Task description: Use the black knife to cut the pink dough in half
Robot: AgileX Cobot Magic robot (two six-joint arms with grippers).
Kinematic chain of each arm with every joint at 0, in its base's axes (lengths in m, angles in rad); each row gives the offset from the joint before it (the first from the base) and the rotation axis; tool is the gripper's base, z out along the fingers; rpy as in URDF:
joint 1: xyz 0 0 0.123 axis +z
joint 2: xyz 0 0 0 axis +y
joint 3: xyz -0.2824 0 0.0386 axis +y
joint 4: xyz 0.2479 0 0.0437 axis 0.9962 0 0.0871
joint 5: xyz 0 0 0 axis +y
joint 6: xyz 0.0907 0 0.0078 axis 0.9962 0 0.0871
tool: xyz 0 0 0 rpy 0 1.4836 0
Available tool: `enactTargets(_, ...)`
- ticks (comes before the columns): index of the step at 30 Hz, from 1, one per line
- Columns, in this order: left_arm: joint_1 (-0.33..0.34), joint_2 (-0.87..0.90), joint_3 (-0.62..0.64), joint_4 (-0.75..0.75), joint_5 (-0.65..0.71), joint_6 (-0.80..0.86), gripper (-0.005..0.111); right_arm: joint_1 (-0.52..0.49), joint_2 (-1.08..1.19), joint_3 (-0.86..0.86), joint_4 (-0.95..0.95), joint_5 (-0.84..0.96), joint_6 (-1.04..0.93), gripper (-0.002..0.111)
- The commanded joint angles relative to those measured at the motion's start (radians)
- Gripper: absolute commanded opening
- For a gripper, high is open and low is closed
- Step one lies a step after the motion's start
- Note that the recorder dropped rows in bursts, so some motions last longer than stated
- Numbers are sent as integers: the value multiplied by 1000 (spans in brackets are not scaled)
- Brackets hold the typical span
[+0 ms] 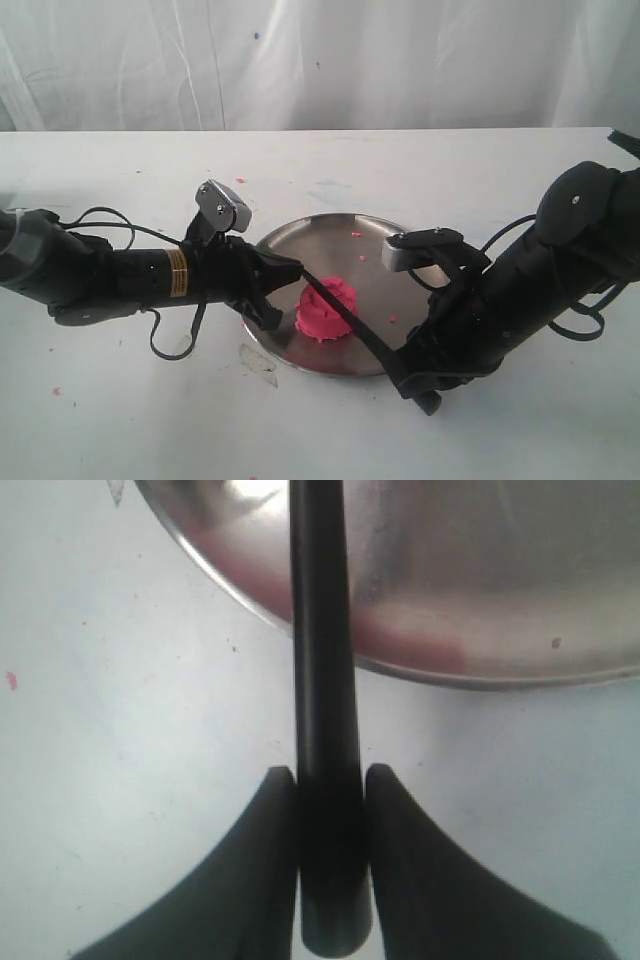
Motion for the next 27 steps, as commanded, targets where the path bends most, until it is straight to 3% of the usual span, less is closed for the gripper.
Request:
enactTargets(1, -4, -2, -2, 1, 8, -3, 0, -1, 4, -1, -4, -4, 4, 0)
enactTargets(27, -4, -2, -2, 1, 1, -3, 0, -1, 3, -4, 15, 2, 18, 0)
